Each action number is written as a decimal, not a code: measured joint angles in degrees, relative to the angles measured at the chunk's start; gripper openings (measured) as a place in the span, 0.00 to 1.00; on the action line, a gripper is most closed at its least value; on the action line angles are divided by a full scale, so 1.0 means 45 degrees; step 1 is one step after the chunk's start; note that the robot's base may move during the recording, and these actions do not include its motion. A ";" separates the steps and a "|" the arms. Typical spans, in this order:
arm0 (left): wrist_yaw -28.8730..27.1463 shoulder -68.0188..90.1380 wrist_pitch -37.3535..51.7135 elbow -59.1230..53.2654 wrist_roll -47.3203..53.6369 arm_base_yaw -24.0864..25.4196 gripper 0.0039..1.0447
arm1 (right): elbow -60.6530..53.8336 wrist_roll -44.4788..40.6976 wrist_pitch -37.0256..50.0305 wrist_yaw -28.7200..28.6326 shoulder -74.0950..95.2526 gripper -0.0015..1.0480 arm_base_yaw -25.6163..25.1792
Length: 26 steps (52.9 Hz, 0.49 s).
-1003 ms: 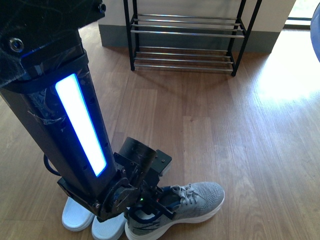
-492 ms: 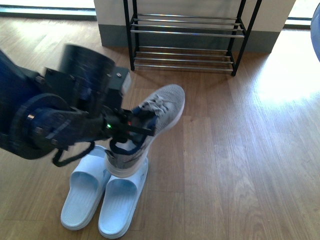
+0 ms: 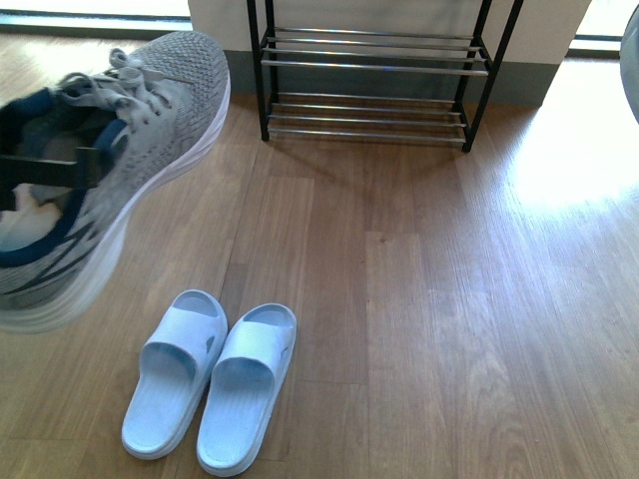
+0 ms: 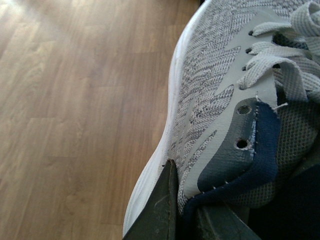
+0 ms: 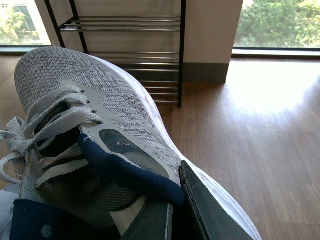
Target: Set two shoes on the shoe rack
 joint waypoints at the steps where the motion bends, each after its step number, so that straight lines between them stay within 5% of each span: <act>1: -0.0253 -0.0457 -0.0209 -0.0214 -0.0078 -0.0107 0.02 | 0.0000 0.0000 0.0000 0.0000 0.0000 0.01 0.0000; 26: -0.6844 -1.1103 -0.6994 -0.3201 -0.1622 -0.3070 0.02 | 0.0000 0.0000 0.0000 -0.0005 0.0000 0.01 0.0000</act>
